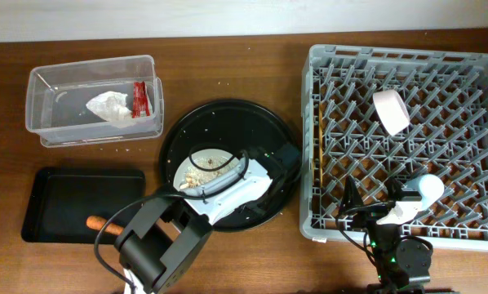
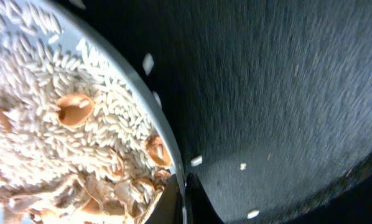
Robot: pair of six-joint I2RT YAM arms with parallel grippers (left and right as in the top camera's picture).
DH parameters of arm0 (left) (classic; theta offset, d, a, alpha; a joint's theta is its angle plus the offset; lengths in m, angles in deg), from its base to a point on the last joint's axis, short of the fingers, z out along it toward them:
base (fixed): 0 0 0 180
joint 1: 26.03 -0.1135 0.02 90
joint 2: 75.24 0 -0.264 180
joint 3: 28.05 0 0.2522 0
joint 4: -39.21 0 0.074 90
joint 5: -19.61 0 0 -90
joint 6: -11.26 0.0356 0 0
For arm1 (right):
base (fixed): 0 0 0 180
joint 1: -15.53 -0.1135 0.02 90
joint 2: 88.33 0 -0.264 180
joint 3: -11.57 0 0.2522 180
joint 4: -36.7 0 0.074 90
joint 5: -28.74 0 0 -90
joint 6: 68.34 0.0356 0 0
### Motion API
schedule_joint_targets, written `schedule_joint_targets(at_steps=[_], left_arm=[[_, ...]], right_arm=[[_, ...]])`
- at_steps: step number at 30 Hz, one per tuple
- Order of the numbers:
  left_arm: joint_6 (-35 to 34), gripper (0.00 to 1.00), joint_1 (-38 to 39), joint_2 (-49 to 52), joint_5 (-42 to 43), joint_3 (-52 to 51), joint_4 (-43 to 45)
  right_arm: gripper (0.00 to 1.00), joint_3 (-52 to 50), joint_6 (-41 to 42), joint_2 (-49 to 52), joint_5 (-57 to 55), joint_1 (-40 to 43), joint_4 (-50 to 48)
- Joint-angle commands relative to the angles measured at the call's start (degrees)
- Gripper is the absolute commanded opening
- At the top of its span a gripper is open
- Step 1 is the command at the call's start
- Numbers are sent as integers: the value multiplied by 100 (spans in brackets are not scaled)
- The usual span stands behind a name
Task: Sort waste into correct bins and load items into the dishwasher rack
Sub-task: 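Grasp the white plate with the left gripper and tip rice onto the black tray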
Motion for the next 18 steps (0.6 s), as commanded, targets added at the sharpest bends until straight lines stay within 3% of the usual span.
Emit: schedule_joint_targets(at_steps=[1,4,6,9,11,18], left_arm=[[-494,0,-48,107,-603,1211,-837],[-1213,0,-160,107,-874,2559,-1801],[-1834,0,-433,83,-870,2894,-2212],[-1886,0,-1165,-149,-114,2914,-2441],[-2009,0,-2046,-372,492,2914,-2745],[-1757,0,-4164,-1102,1443,2898,-2747]], right_arm=[[98,-31,37,-33,11,37,26],[98,-31,37,-33,11,37,26],[98,-31,37,-33,11,37,26],[98,-31,37,-33,11,37,26],[98,-31,37,-33,11,37,26],[98,-31,37,-33,11,37,26]])
